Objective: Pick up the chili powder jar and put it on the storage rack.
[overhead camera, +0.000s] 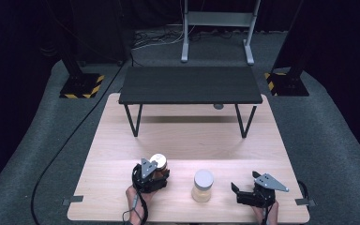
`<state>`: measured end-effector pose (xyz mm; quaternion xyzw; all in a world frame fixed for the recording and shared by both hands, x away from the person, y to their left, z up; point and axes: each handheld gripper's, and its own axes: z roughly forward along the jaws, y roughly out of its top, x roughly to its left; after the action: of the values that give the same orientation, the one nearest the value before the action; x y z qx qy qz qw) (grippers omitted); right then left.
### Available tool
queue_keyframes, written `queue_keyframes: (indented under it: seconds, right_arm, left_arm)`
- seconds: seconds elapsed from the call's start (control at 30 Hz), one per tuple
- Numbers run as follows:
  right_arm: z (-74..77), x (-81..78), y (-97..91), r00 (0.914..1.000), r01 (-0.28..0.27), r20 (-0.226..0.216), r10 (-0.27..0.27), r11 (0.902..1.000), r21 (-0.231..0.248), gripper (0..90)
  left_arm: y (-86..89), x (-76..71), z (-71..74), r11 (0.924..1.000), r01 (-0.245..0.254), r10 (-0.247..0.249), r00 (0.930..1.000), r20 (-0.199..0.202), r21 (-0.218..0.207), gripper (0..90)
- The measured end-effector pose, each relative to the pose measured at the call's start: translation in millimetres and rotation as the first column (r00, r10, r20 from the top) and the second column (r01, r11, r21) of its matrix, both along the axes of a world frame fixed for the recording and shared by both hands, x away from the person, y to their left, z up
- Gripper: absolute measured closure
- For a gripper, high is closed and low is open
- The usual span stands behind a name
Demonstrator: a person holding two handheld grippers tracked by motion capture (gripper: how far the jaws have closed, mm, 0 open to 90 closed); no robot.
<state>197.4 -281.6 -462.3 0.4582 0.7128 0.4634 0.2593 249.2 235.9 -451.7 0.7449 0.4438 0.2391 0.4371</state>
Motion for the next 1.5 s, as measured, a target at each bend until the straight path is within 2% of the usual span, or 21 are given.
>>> queue_keyframes:
  seconds: [0.27, 0.6, 0.93, 1.3, 1.5]
  right_arm:
    - [0.2, 0.1, 0.2, 1.0, -0.001, 0.0, 0.001, 1.0, -0.002, 0.0]
    - [0.6, 0.7, 0.5, 1.0, -0.004, -0.002, 0.004, 1.0, -0.006, 0.0]
    - [0.2, 0.2, -0.2, 1.0, -0.005, 0.001, 0.005, 1.0, -0.003, 0.0]
    - [-0.2, 0.0, -0.7, 1.0, -0.007, 0.004, 0.007, 1.0, -0.002, 0.0]
    - [-0.2, 0.0, -0.6, 1.0, -0.007, 0.003, 0.007, 1.0, -0.002, 0.0]
  left_arm:
    - [10.4, 3.4, -1.0, 0.9989, 0.021, -0.022, 0.9997, -0.014, -0.043, 30.8]
    - [16.7, 2.7, 8.4, 0.9978, 0.039, -0.04, 0.9992, -0.003, -0.054, 30.9]
    - [29.0, 7.0, 26.2, 0.9973, 0.038, -0.039, 0.9992, -0.013, -0.063, 30.9]
    - [42.8, 13.3, 51.1, 0.997, 0.051, -0.051, 0.9987, 0.006, -0.058, 30.8]
    - [48.2, 18.6, 61.6, 0.9961, 0.056, -0.055, 0.9984, 0.016, -0.068, 30.8]
